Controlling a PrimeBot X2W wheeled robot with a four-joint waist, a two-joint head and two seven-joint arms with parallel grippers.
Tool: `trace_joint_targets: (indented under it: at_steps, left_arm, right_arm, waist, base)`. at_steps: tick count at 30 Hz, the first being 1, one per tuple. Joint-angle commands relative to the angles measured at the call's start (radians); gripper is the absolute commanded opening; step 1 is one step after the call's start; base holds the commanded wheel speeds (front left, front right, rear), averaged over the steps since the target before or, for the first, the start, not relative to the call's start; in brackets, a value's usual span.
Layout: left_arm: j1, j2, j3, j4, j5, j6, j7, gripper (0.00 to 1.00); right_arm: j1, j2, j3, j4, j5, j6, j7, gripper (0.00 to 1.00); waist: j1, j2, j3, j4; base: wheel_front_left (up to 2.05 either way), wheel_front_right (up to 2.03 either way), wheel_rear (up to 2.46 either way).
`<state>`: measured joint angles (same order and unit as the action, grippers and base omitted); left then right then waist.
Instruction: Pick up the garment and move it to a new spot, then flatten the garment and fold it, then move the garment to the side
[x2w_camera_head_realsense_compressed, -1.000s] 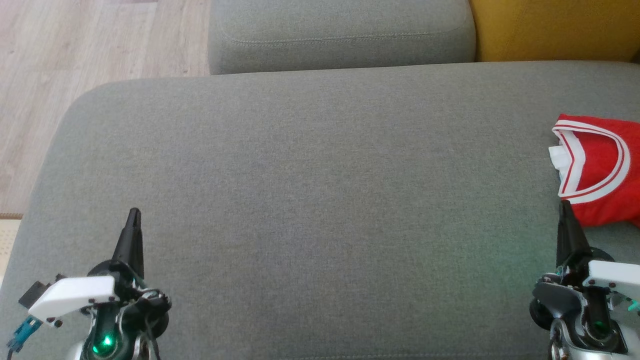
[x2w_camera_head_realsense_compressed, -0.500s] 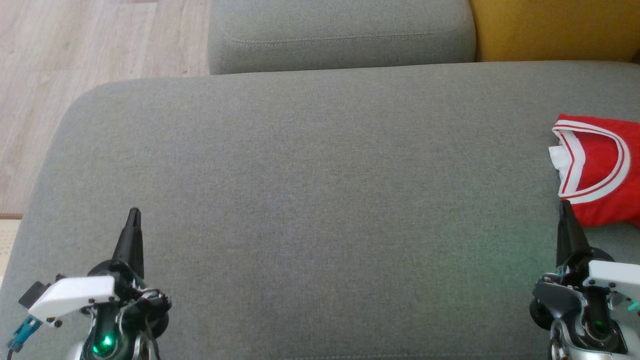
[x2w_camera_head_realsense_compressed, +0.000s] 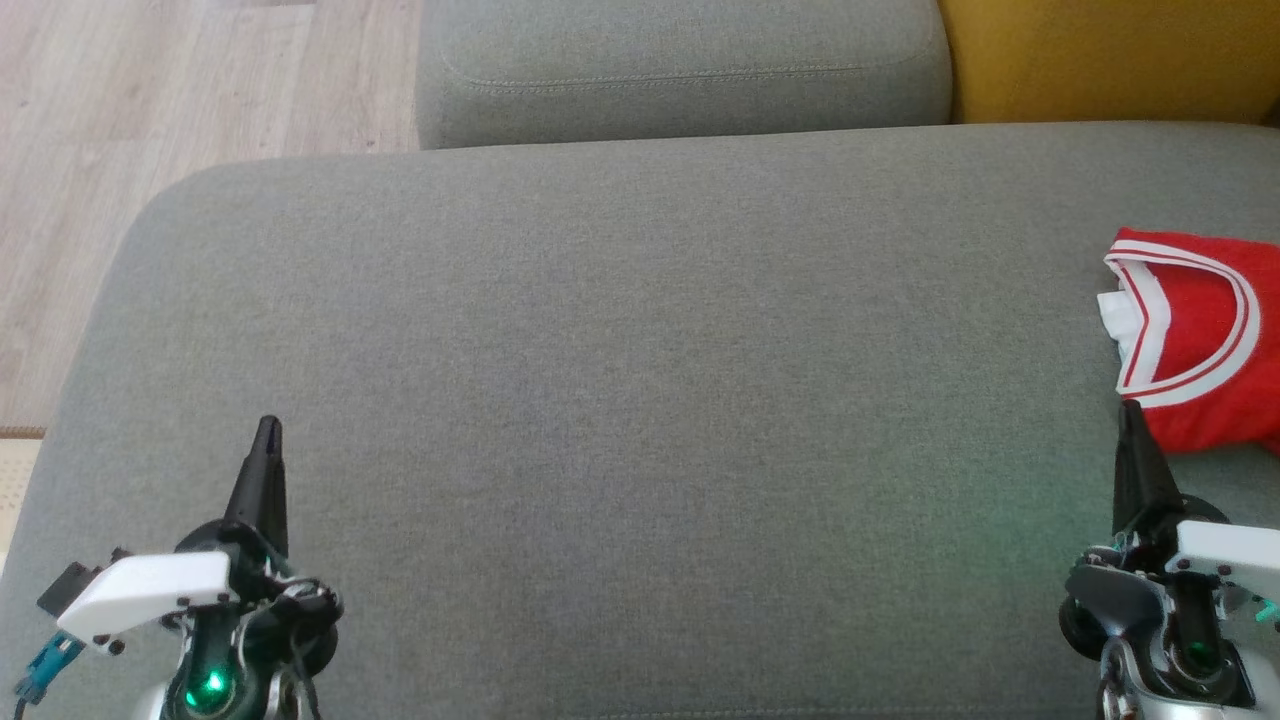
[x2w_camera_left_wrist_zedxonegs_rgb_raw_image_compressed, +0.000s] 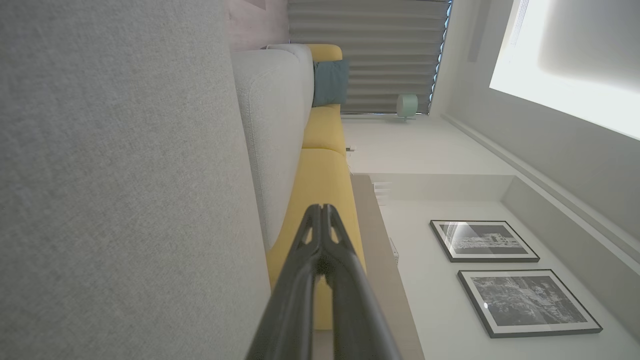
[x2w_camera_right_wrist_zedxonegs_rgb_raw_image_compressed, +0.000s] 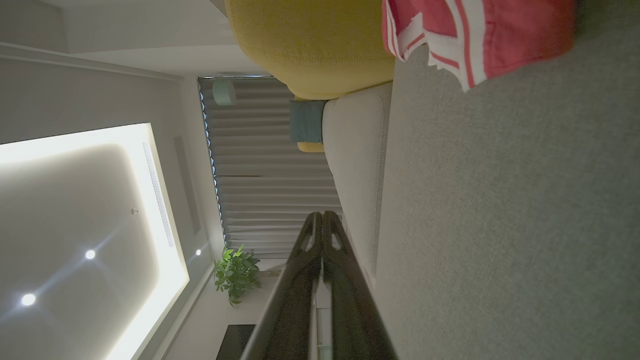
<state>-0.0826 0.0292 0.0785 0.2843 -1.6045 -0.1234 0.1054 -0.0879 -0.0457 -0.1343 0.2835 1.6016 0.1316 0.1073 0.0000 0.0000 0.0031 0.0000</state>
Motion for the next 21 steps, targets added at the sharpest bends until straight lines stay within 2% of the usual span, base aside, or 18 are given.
trace_joint_targets:
  at_steps: [1,21]
  left_arm:
    - [-0.025,0.021,0.035,-0.039,-0.004,-0.007,0.008,0.00]
    - [-0.025,0.021,0.035,-0.039,-0.004,-0.007,0.008,0.00]
  right_arm:
    - [-0.020,-0.004,0.021,-0.039,0.007,-0.001,0.006,0.00]
    - [-0.020,-0.004,0.021,-0.039,0.007,-0.001,0.006,0.00]
  waist:
    - [0.0000,0.0000,0.000,0.000]
    - [0.0000,0.0000,0.000,0.000]
  base:
    - [0.00,0.00,0.00]
    - [0.00,0.00,0.00]
